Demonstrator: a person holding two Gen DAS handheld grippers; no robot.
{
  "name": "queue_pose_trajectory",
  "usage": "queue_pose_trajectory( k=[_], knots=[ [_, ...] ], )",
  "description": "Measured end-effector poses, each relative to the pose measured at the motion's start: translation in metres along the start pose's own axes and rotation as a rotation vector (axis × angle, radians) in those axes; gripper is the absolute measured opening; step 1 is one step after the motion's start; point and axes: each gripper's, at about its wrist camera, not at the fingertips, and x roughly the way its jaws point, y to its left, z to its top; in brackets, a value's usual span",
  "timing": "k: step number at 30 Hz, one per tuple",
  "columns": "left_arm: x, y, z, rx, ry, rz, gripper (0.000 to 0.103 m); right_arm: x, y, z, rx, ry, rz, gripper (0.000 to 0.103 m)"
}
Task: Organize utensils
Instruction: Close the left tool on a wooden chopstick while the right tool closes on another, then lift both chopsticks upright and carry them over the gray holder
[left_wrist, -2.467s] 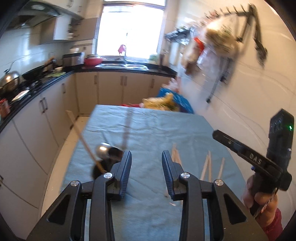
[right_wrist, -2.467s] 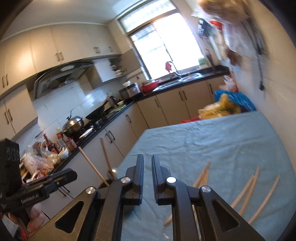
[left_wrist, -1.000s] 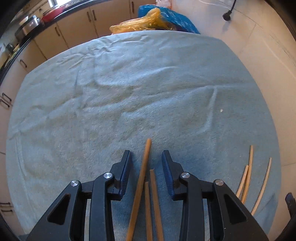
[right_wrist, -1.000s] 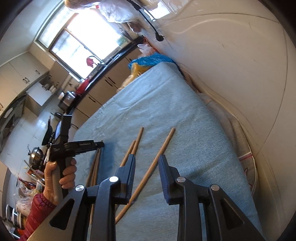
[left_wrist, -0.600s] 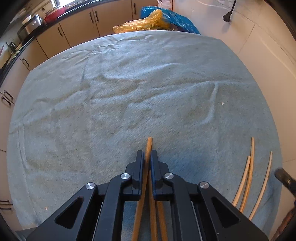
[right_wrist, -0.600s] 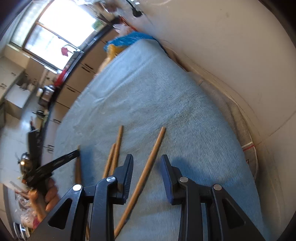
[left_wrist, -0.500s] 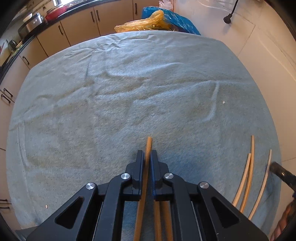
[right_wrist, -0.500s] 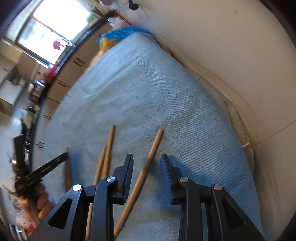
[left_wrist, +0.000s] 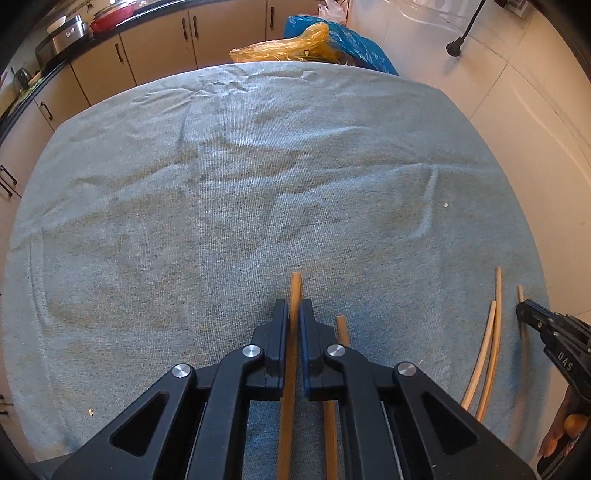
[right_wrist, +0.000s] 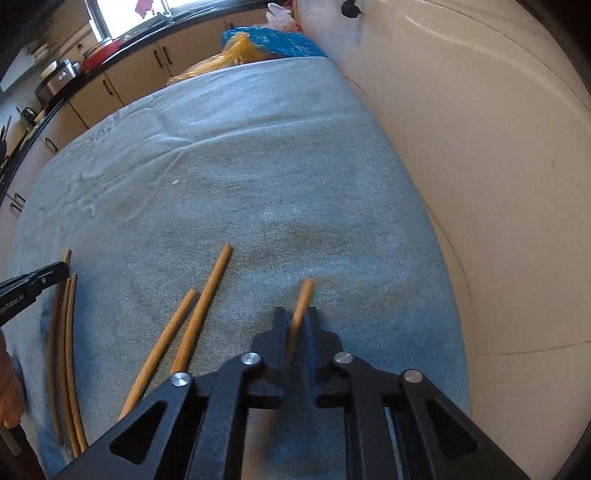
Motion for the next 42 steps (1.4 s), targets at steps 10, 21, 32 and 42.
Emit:
queue_pose_trajectory(
  k=[10, 21, 32, 42],
  knots=[
    [-0.036, 0.005, -0.012, -0.031, -0.084, -0.014, 0.005, -0.046, -0.011, -0.022, 0.075, -0.162, 0.234, 0.006],
    [-0.136, -0.013, -0.055, 0.0, -0.329, -0.001, 0.005, -0.138, 0.021, -0.067, -0.025, -0.495, 0.366, 0.006],
    [-0.2, -0.023, -0.118, 0.046, -0.495, 0.011, 0.005, -0.194, 0.052, -0.122, -0.095, -0.735, 0.393, 0.006],
    [-0.228, -0.02, -0.166, 0.053, -0.573, 0.033, 0.005, -0.22, 0.07, -0.164, -0.128, -0.853, 0.402, 0.006]
  ],
)
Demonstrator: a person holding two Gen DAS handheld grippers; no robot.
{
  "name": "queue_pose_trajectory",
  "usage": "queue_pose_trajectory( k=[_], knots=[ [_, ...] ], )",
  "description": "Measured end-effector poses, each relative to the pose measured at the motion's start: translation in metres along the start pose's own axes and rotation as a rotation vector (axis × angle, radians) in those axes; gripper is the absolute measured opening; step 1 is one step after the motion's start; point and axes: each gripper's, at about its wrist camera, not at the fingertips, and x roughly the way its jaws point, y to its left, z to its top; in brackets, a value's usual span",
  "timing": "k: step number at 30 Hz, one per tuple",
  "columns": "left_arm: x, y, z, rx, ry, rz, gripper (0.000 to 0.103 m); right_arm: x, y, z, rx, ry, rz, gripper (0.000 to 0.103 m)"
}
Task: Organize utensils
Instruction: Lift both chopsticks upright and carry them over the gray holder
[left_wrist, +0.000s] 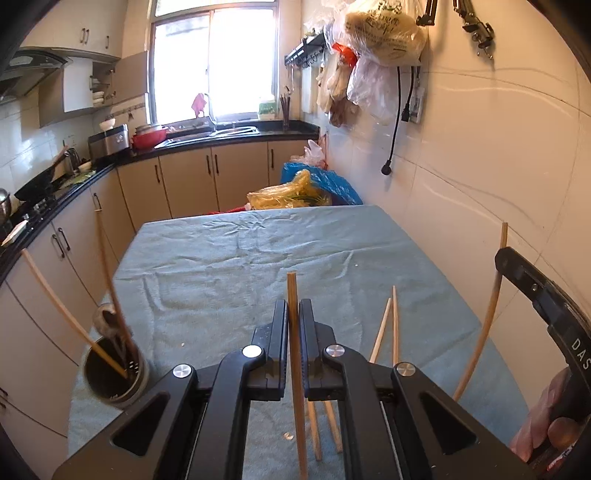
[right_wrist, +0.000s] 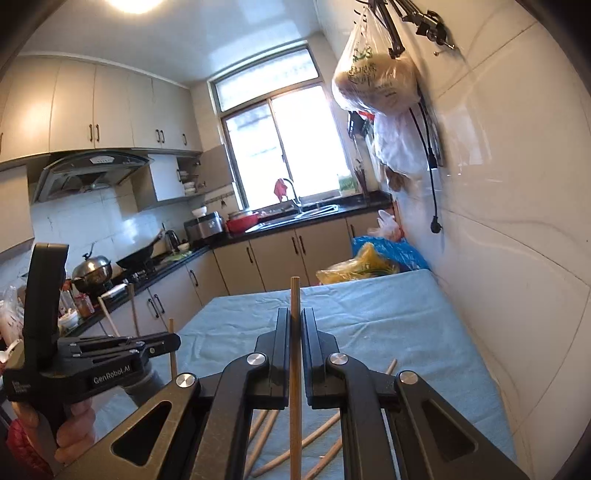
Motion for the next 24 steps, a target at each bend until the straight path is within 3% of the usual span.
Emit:
queue_pose_trajectory(
  k=[24],
  knots=[
    [-0.081, 0.041, 0.002, -0.077, -0.124, 0.019, 0.005, -0.014, 0.051, 0.006, -0.036, -0.084, 0.103, 0.006]
  ],
)
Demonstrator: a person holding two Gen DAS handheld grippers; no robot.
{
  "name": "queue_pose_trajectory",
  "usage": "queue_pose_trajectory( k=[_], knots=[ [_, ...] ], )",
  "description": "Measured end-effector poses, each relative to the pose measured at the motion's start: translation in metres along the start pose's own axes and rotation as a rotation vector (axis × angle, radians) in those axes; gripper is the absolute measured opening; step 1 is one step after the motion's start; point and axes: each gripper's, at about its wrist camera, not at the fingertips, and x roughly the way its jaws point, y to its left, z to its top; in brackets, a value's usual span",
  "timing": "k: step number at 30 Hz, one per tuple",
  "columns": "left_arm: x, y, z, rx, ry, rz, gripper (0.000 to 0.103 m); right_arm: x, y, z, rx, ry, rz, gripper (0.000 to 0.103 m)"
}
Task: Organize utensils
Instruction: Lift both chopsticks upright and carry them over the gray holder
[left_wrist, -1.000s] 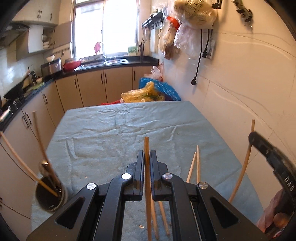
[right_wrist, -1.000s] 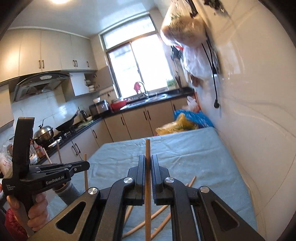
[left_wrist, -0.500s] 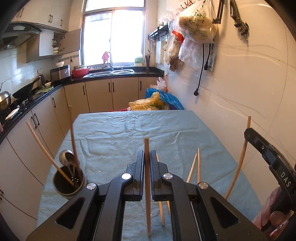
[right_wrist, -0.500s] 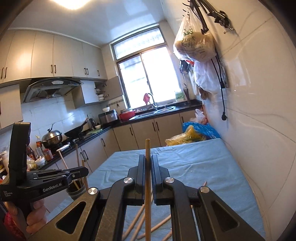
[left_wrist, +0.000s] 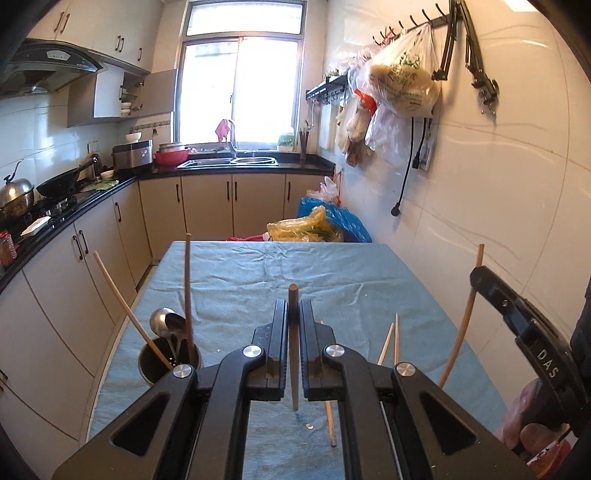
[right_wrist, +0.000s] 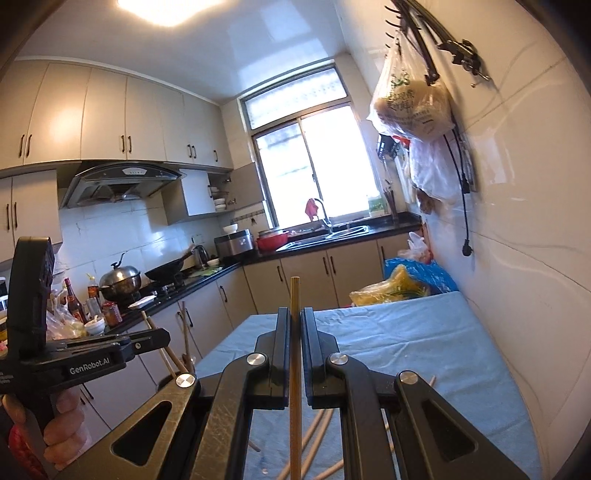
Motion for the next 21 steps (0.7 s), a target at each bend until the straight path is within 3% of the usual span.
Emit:
queue_pose_trajectory(
  k=[12, 21],
  knots=[
    [-0.036, 0.021, 0.017, -0.03, -0.038, 0.008, 0.005, 0.025, 0.037, 0.014, -0.047, -0.02, 0.071, 0.006],
    [-0.074, 0.058, 0.05, -0.055, -0.088, 0.033, 0.005, 0.058, 0.087, 0.028, -0.059, -0.059, 0.17, 0.006]
  ],
)
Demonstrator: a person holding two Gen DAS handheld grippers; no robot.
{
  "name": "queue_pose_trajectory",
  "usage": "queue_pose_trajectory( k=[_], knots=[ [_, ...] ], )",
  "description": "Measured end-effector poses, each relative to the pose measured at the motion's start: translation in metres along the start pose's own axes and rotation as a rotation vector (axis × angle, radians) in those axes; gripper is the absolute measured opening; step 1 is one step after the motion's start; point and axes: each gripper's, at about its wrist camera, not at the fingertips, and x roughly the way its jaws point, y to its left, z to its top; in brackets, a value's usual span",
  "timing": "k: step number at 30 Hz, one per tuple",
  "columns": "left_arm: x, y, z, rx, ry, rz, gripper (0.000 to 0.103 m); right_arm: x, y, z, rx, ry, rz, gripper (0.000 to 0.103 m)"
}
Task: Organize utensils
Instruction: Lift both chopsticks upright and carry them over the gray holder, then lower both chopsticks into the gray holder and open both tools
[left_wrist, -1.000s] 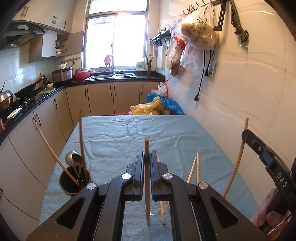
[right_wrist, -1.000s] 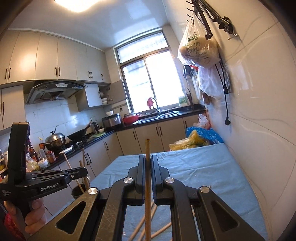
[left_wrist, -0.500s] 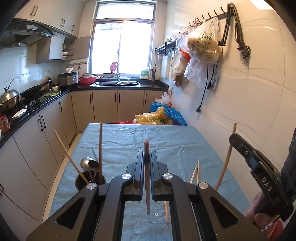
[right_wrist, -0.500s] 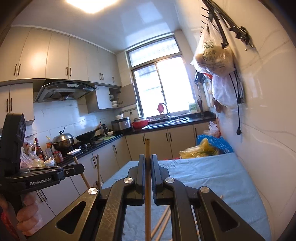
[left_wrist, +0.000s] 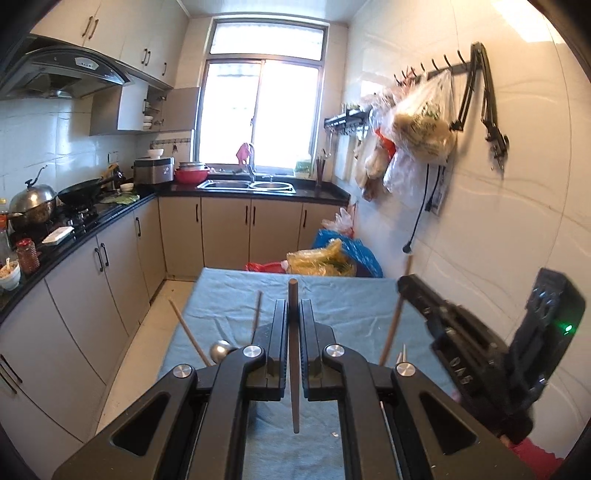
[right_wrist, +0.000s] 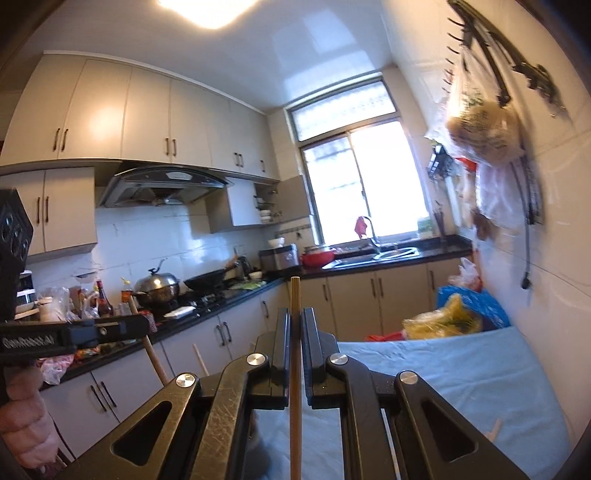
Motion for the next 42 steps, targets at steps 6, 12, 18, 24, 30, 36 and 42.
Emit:
queue_pose_trajectory(
  k=[6, 12, 18, 24, 30, 36, 42],
  knots=[
    [-0.004, 0.024, 0.021, -0.001, -0.038, 0.054, 0.005, 0.035, 0.035, 0.009, -0.01, -0.034, 0.06, 0.006],
    [0.01, 0.05, 0.026, -0.011, -0.047, 0.107, 0.005, 0.073, 0.057, 0.013, 0.005, -0.053, 0.082, 0.006],
    [0.035, 0.074, 0.022, -0.044, -0.008, 0.12, 0.005, 0.108, 0.07, 0.004, 0.009, -0.033, 0.089, 0.006],
    [0.063, 0.092, 0.008, -0.074, 0.048, 0.131, 0.005, 0.132, 0.071, -0.019, -0.015, 0.002, 0.071, 0.006],
    [0.087, 0.1, -0.003, -0.091, 0.094, 0.13, 0.005, 0.142, 0.068, -0.021, -0.025, 0.009, 0.065, 0.006],
    [0.099, 0.103, -0.009, -0.1, 0.121, 0.132, 0.005, 0.145, 0.069, -0.016, -0.039, -0.004, 0.066, 0.006],
    [0.106, 0.108, -0.01, -0.098, 0.135, 0.14, 0.005, 0.154, 0.068, -0.026, -0.046, 0.039, 0.061, 0.006]
  ],
)
